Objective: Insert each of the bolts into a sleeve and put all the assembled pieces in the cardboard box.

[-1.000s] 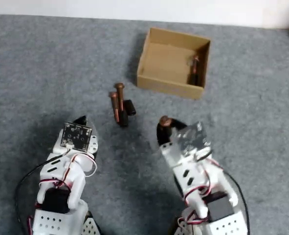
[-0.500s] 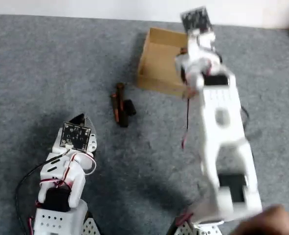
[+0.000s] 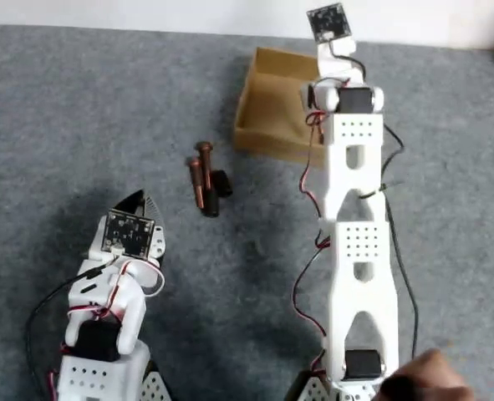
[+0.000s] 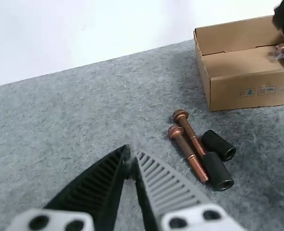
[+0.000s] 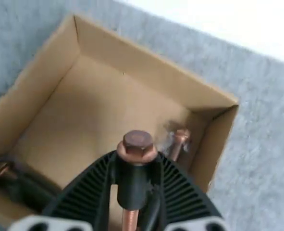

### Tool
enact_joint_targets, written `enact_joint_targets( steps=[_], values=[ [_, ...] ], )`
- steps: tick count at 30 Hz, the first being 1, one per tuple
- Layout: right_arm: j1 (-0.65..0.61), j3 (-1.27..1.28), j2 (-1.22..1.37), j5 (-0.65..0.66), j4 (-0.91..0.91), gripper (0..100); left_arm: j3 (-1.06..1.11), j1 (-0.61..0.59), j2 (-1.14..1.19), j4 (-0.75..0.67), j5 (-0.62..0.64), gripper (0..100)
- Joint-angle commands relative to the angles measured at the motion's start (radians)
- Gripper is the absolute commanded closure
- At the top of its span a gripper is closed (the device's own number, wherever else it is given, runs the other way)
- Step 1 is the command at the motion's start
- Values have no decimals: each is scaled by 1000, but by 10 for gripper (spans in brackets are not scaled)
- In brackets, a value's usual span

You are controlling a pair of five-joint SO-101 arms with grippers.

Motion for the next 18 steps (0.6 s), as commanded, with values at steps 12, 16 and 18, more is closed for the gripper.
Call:
enact_joint_targets(
  steps=[12, 16, 18],
  values=[
    [-25, -143, -154, 11, 332, 559, 15, -7, -4, -28, -5, 968],
    [-91, -140, -294, -17, 441, 559, 15, -7, -4, -28, -5, 968],
    [-102, -139, -384, -117, 438, 559, 15, -8, -4, -28, -5, 968]
  ],
)
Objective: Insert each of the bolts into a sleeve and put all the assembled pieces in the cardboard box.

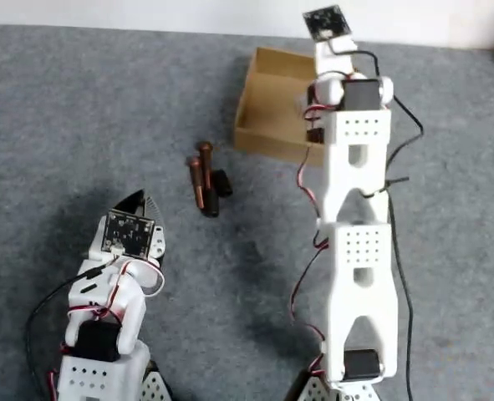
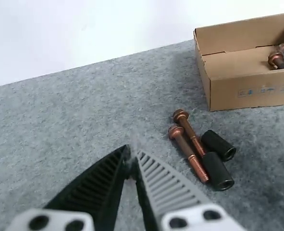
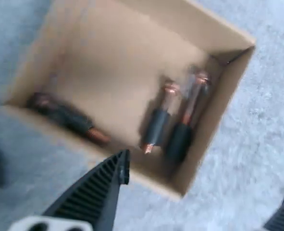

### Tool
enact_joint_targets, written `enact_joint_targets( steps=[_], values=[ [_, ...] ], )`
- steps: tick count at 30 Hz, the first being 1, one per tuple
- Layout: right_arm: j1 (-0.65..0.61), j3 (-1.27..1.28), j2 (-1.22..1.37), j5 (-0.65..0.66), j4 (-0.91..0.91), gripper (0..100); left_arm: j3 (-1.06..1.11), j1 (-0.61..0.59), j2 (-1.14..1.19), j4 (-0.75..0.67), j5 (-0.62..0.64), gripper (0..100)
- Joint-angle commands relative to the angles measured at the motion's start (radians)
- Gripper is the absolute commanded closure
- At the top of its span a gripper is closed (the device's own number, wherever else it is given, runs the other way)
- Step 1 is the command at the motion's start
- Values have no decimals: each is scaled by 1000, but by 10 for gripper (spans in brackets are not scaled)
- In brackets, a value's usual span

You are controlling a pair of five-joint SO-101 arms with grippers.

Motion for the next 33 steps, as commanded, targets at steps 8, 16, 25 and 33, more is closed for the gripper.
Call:
enact_joint_targets(
  steps=[8, 16, 25, 33],
  values=[
    [-196, 28, -648, -215, 31, 559, 15, -7, -4, -28, -3, 968],
    [-556, 895, -1144, -212, 15, 559, 2, -42, -4, -26, 3, 969],
    [-559, 1982, -1374, -212, -576, 559, 2, -45, -4, -26, 5, 969],
    [-519, 2166, -1210, -100, -912, 559, 5, -39, -4, -28, 5, 969]
  ],
)
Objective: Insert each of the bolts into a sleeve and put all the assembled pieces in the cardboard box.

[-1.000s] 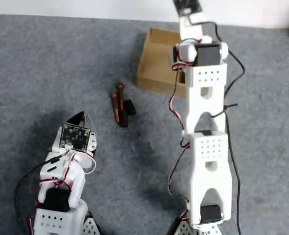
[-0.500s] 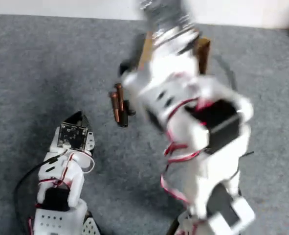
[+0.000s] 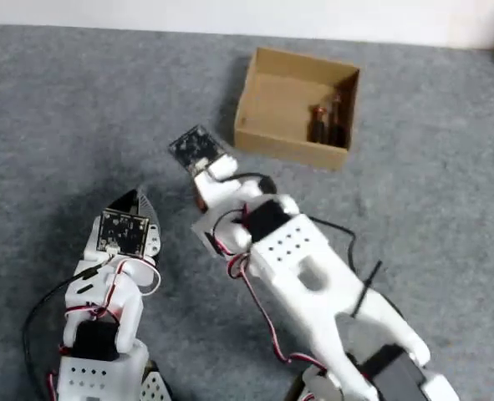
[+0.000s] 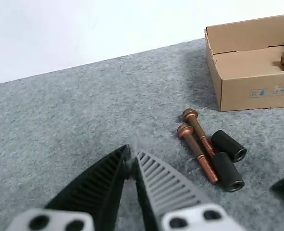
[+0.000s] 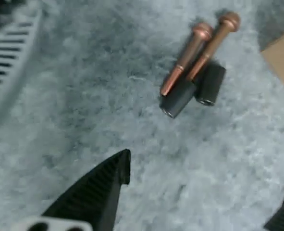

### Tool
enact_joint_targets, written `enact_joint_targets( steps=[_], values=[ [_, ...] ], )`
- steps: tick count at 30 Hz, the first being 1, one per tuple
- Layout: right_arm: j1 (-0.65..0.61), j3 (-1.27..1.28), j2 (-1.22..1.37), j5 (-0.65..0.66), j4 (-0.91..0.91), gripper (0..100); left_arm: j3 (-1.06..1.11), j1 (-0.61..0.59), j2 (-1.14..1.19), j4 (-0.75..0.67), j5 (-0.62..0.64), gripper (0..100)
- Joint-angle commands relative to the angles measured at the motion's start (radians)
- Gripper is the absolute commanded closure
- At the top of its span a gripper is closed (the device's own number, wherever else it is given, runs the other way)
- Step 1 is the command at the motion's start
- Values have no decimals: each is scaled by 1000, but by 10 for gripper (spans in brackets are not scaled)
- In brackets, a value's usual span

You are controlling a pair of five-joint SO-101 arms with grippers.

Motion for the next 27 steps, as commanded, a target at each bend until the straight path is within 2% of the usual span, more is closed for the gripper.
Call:
enact_joint_targets(
  steps=[1, 10, 27],
  values=[
    [56, -19, 88, 29, -117, 559, 5, -1, -4, -28, 5, 969],
    [163, -337, 501, 32, -127, 559, 10, -1, -4, -44, 5, 969],
    [133, -628, 839, 37, -128, 559, 12, 1, -4, -48, 5, 968]
  ],
)
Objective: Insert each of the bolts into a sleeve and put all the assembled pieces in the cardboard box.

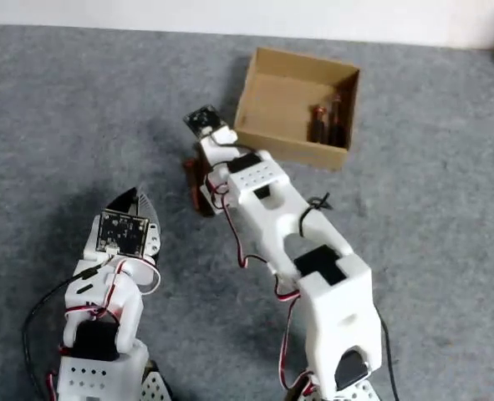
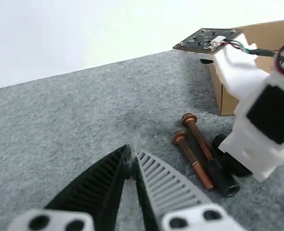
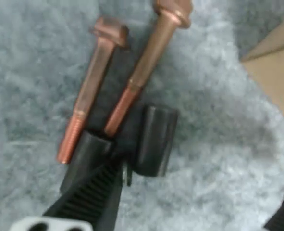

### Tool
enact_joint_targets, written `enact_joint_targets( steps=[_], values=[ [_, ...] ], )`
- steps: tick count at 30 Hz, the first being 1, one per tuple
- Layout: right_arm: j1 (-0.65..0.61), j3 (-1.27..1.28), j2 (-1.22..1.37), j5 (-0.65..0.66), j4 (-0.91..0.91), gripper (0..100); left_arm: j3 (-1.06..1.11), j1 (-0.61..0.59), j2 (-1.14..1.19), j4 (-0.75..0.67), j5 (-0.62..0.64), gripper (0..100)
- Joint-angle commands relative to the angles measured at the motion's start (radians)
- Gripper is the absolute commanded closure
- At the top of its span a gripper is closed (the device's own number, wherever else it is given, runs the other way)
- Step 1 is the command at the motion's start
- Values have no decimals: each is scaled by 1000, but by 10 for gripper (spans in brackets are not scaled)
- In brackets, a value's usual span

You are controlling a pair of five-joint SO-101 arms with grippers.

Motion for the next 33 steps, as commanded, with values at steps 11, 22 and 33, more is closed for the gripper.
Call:
enact_joint_targets(
  steps=[11, 22, 33],
  values=[
    [-35, -285, 213, 3, 48, 560, 13, 1, -4, -28, 5, 968],
    [-73, -306, 213, -63, 203, 986, 13, -1, -4, -26, 3, 968],
    [-93, -458, 25, -75, 527, 993, 12, -13, -4, -29, 5, 969]
  ],
)
